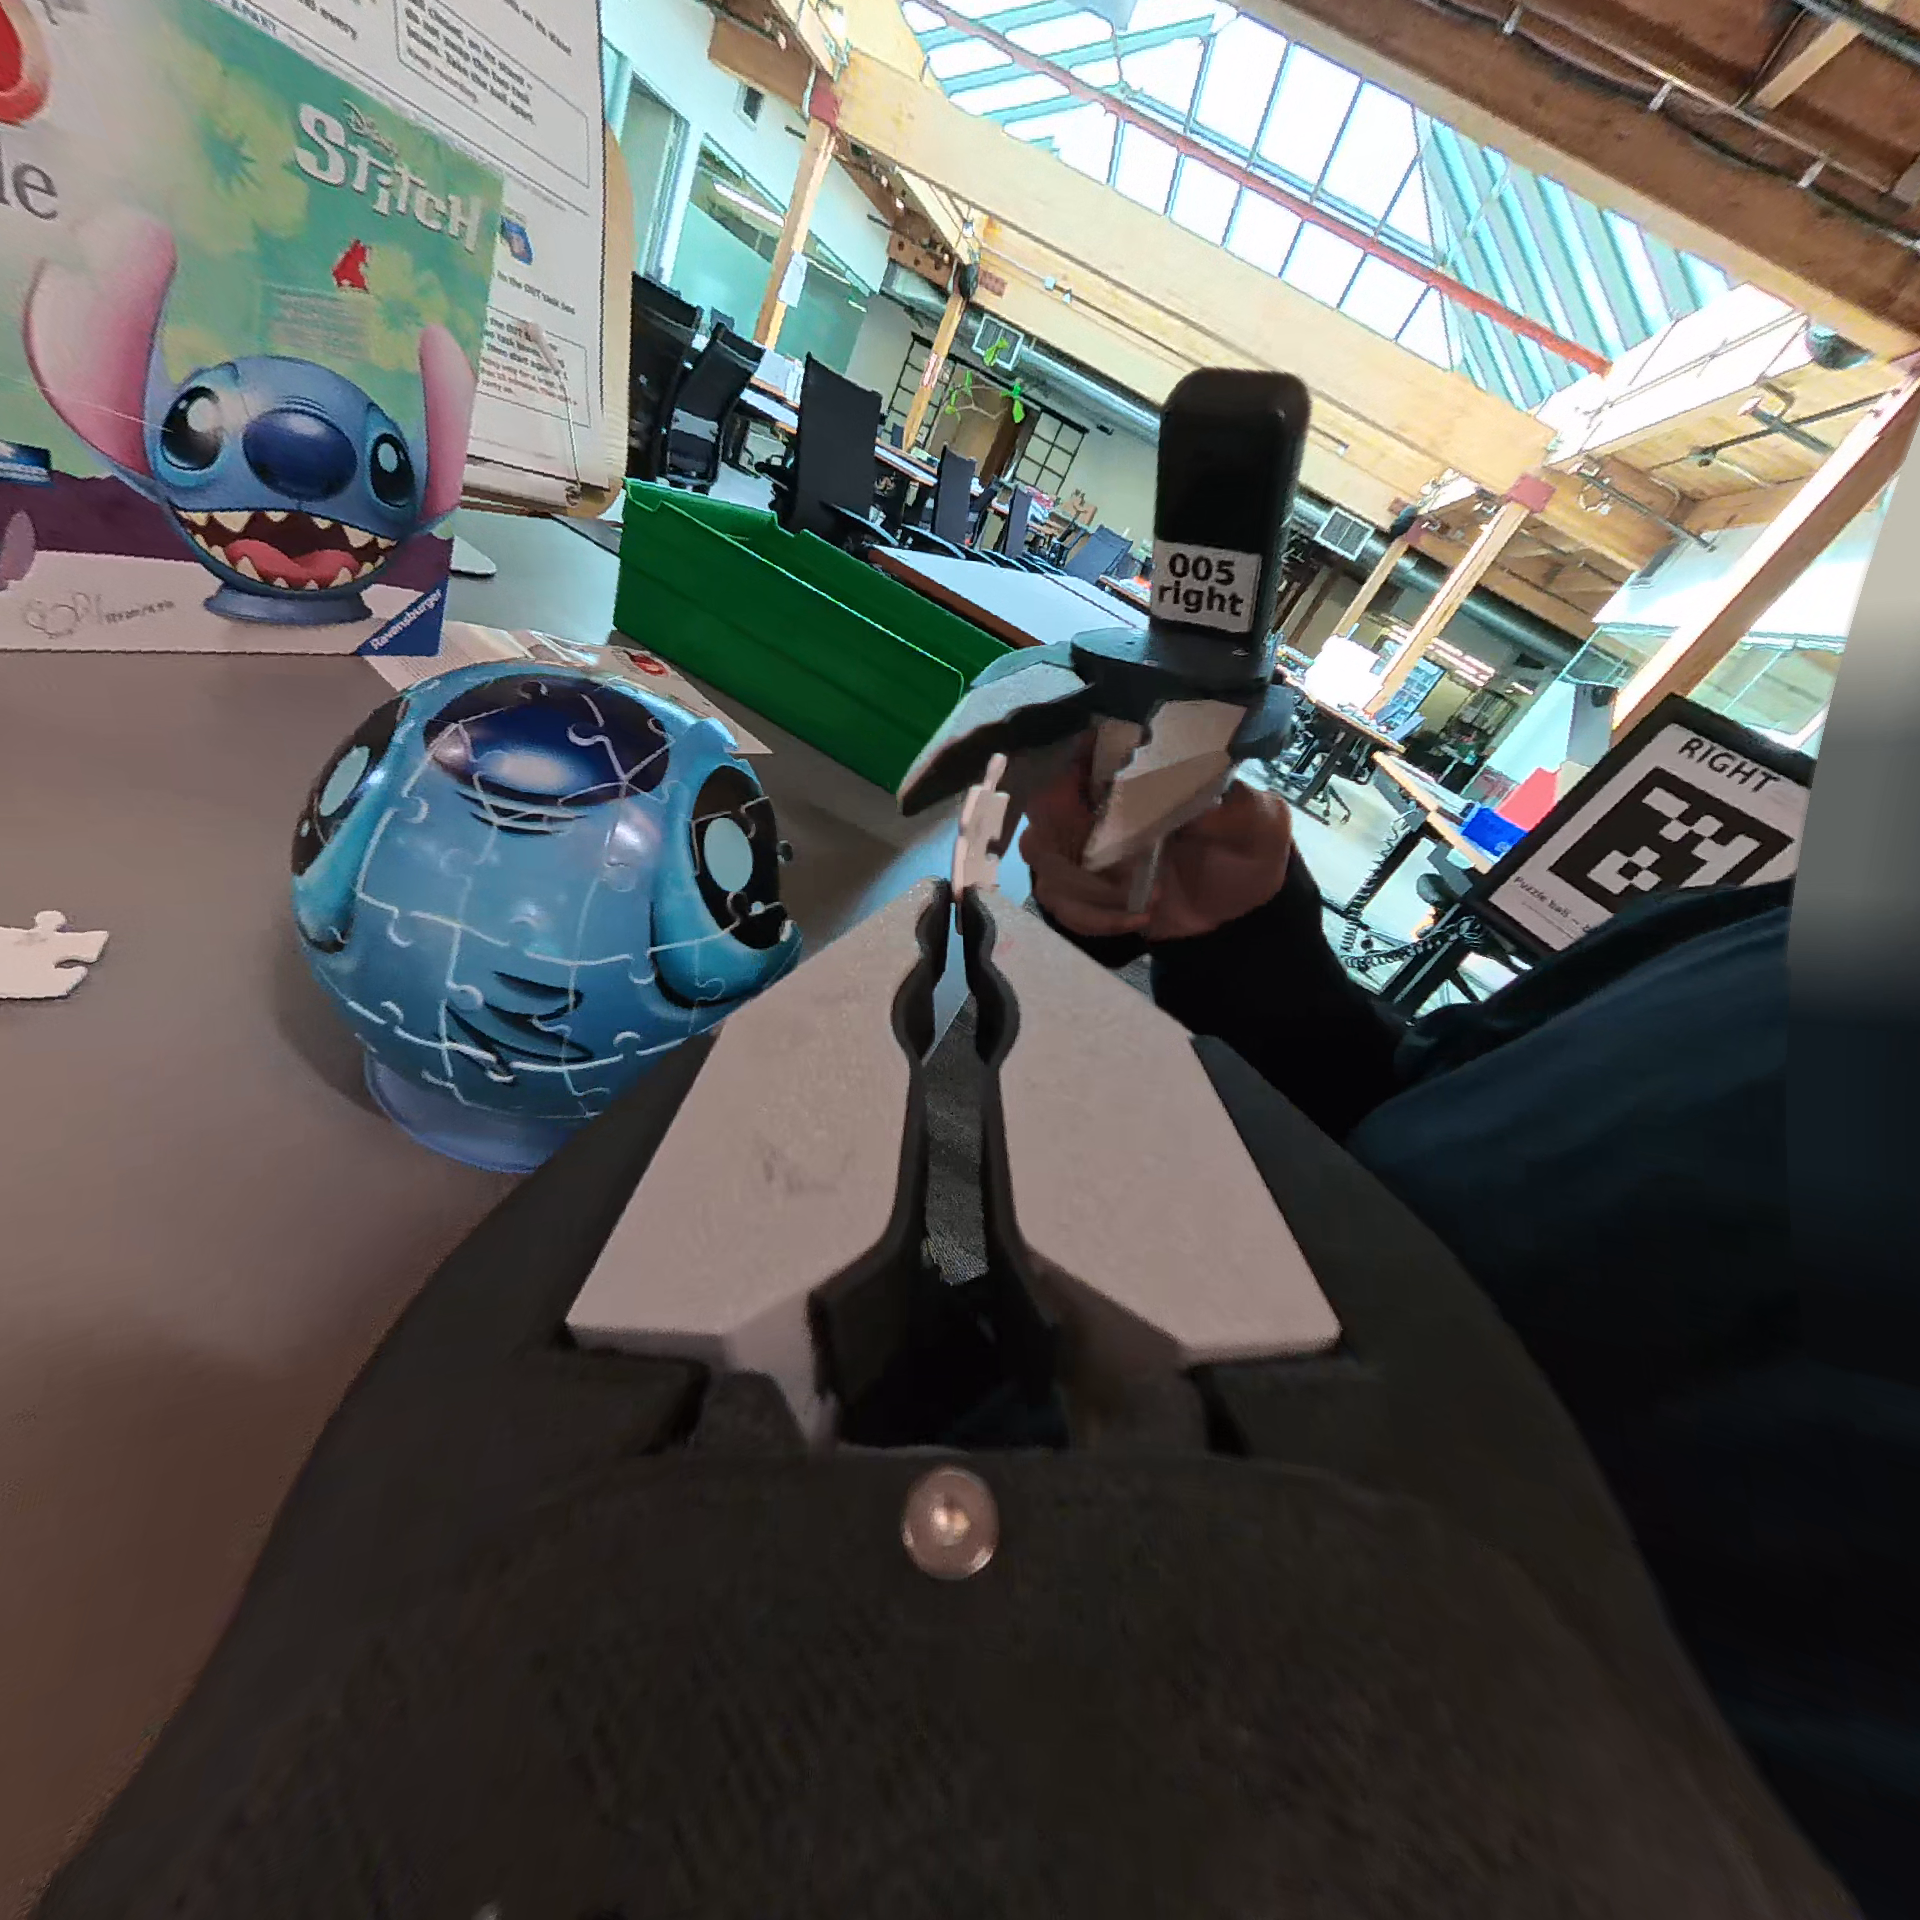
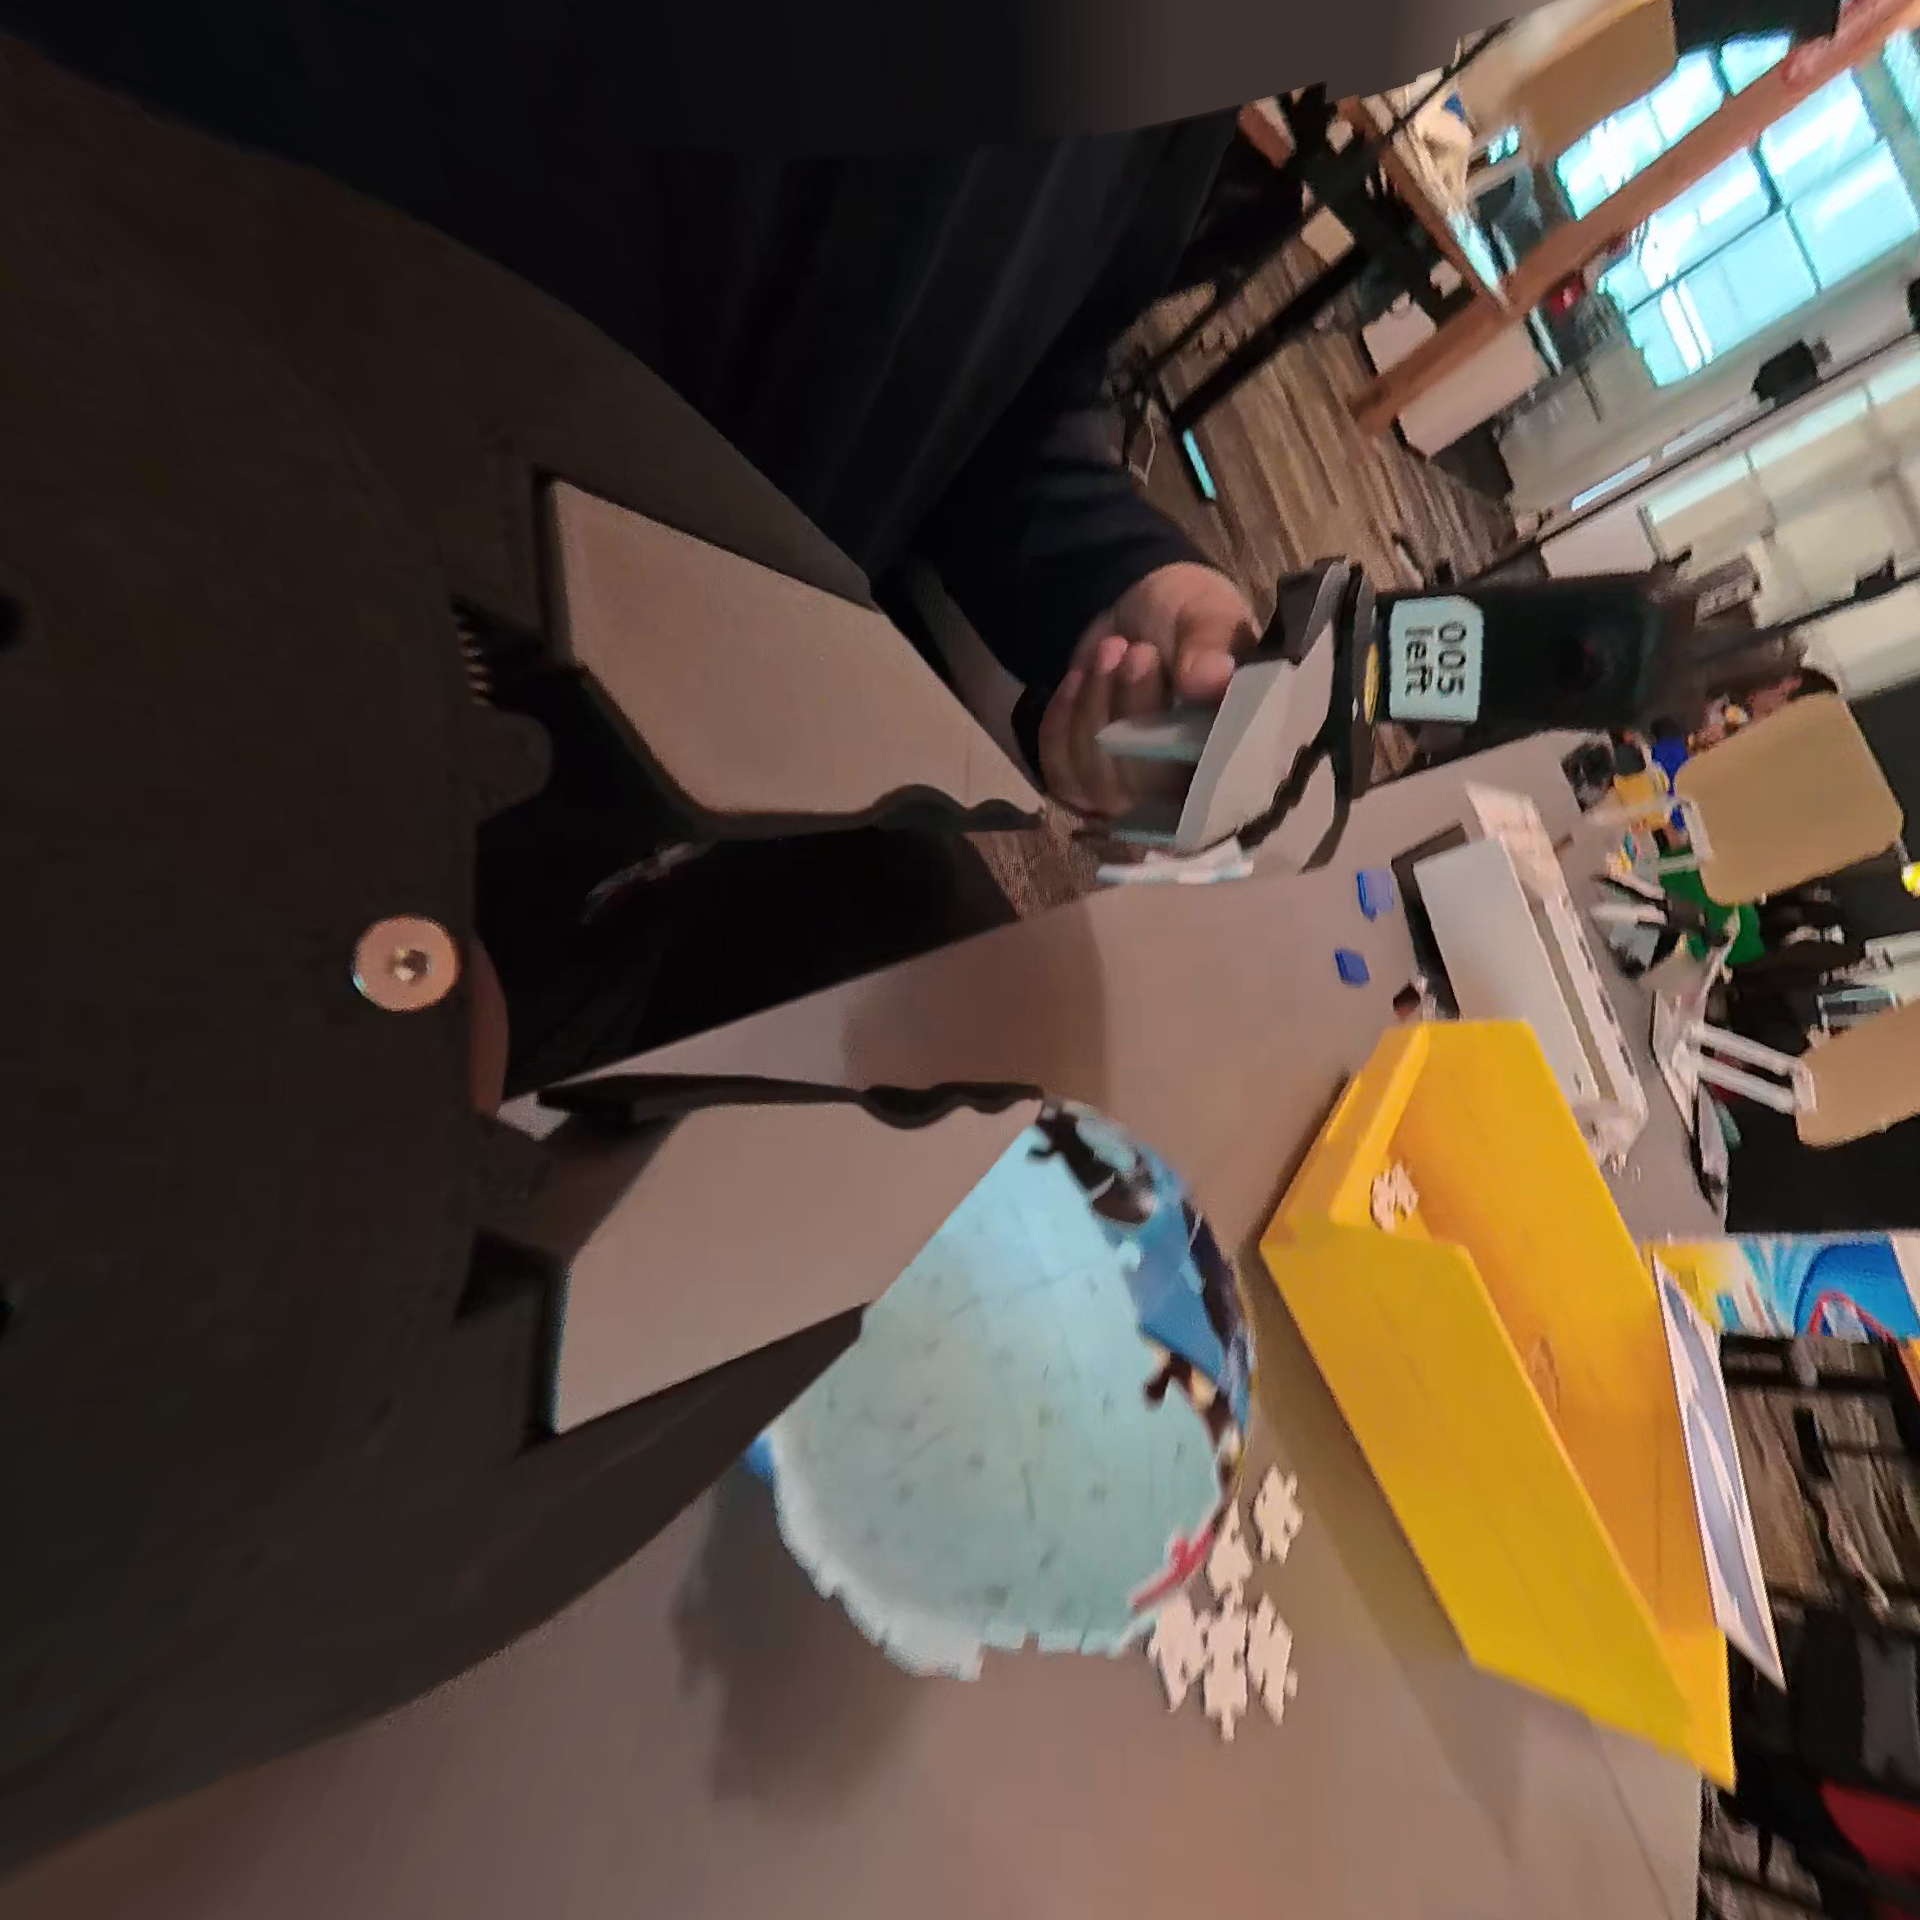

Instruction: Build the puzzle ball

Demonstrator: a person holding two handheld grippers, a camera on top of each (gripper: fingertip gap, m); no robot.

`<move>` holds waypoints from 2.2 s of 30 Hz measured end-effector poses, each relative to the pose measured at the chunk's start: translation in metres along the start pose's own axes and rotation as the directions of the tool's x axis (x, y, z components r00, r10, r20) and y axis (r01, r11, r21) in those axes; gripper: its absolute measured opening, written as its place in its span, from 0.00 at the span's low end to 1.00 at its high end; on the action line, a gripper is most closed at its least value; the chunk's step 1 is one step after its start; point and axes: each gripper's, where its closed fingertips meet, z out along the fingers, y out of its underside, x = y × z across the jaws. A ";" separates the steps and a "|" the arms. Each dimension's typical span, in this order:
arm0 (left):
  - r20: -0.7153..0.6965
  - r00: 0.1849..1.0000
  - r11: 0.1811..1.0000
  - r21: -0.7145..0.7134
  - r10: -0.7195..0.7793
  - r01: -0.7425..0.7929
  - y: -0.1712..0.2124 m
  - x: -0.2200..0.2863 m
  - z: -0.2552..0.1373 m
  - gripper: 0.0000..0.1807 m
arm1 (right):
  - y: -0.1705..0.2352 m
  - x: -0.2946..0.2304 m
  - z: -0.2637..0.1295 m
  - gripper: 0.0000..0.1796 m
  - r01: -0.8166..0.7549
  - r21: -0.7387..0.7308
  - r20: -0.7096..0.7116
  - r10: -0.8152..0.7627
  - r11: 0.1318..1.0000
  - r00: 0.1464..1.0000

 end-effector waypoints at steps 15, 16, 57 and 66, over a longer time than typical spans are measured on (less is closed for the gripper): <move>0.031 0.997 0.997 -0.006 -0.070 0.071 0.055 0.013 0.045 0.00 | 0.044 -0.010 -0.006 0.00 -0.295 0.031 0.132 0.289 0.955 0.948; 0.034 0.997 0.997 -0.014 -0.075 0.076 0.058 0.011 0.047 0.00 | 0.048 -0.008 -0.007 0.00 -0.329 0.032 0.147 0.321 0.944 0.936; 0.134 0.879 0.884 0.034 0.458 -0.466 -0.017 -0.106 -0.056 0.07 | 0.062 0.104 -0.003 0.00 -0.515 -0.706 -0.276 0.480 0.487 0.833; 0.160 0.874 0.879 0.061 0.458 -0.472 -0.021 -0.106 -0.060 0.05 | 0.059 0.110 -0.012 0.00 -0.514 -0.682 -0.278 0.466 0.521 0.840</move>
